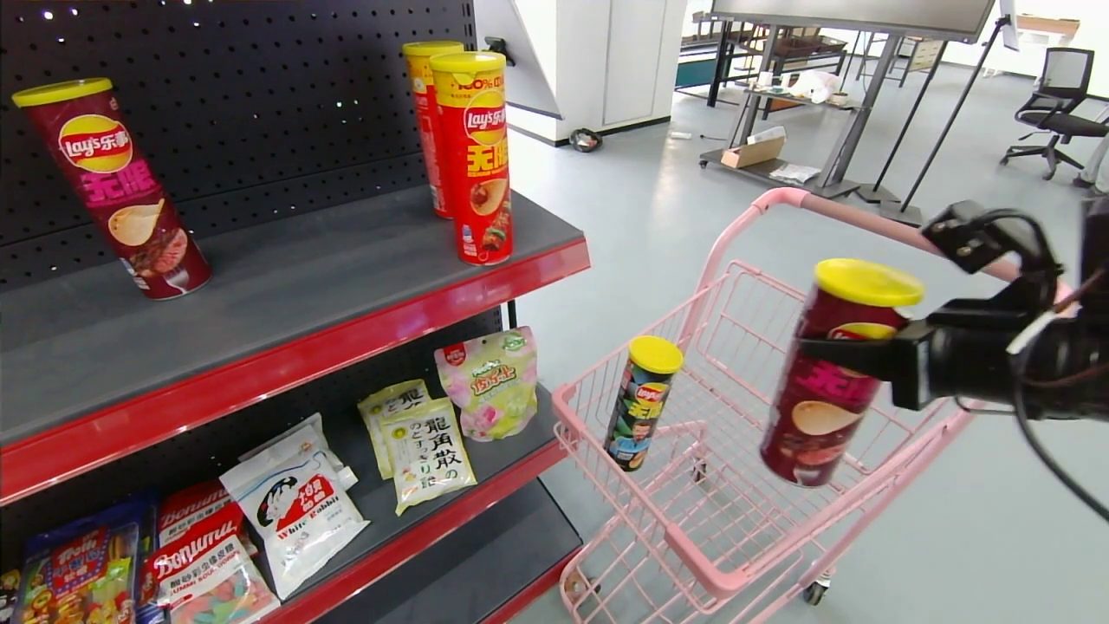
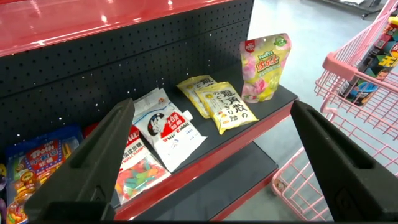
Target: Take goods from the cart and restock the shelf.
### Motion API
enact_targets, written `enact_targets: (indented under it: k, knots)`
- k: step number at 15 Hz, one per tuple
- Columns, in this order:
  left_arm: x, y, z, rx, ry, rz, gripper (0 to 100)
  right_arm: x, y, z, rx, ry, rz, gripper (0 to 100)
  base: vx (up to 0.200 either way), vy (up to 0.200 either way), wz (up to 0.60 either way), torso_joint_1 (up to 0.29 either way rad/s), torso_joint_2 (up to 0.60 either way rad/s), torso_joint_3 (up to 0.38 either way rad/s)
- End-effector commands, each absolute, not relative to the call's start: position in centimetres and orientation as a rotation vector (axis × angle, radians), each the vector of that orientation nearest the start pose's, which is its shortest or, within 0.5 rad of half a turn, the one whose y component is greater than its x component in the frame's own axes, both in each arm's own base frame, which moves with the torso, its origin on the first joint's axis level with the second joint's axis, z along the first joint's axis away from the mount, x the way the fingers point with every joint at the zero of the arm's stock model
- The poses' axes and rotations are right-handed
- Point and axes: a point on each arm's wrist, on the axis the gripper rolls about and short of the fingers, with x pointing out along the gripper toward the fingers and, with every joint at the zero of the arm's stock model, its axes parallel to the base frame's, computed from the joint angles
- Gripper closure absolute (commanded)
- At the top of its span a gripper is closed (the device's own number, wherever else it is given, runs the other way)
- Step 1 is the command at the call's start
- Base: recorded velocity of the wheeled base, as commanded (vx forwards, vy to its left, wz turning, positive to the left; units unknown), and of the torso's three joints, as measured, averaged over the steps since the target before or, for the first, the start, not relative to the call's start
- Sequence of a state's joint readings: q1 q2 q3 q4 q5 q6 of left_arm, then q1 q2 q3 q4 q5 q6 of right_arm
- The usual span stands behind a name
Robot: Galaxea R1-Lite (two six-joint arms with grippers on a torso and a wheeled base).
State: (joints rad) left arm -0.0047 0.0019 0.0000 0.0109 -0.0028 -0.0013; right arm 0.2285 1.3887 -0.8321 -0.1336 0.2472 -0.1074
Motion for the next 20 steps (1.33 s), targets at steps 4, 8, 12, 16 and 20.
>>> enact_targets:
  k: [4, 8, 12, 16, 20]
  knots:
    - [-2.3, 0.0, 7.4, -0.002, 0.012, -0.008, 0, 6.8, 0.7, 25.7, -0.003, 0.303, 0.102, 100, 0.000, 0.000, 0.00, 0.000, 0.00, 0.000]
    - [-2.3, 0.0, 7.4, 0.000, 0.012, -0.008, 0, 2.8, 0.1, 21.6, 0.001, 0.318, 0.026, 100, 0.000, 0.000, 0.00, 0.000, 0.00, 0.000]
    - [-2.3, 0.0, 7.4, 0.000, 0.012, -0.009, 0, 2.2, 0.0, 21.2, -0.031, 0.311, 0.001, 100, 0.000, 0.000, 0.00, 0.000, 0.00, 0.000]
    - [-2.3, 0.0, 7.4, 0.000, 0.012, -0.008, 0, 2.3, 0.0, 20.9, -0.037, 0.316, 0.003, 100, 0.000, 0.000, 0.00, 0.091, -0.26, -0.162]
    - [-2.3, 0.0, 7.4, 0.000, 0.012, -0.009, 0, 2.7, 0.0, 20.8, -0.043, 0.331, 0.006, 100, 0.000, 0.000, 0.00, 0.214, -0.57, -0.351]
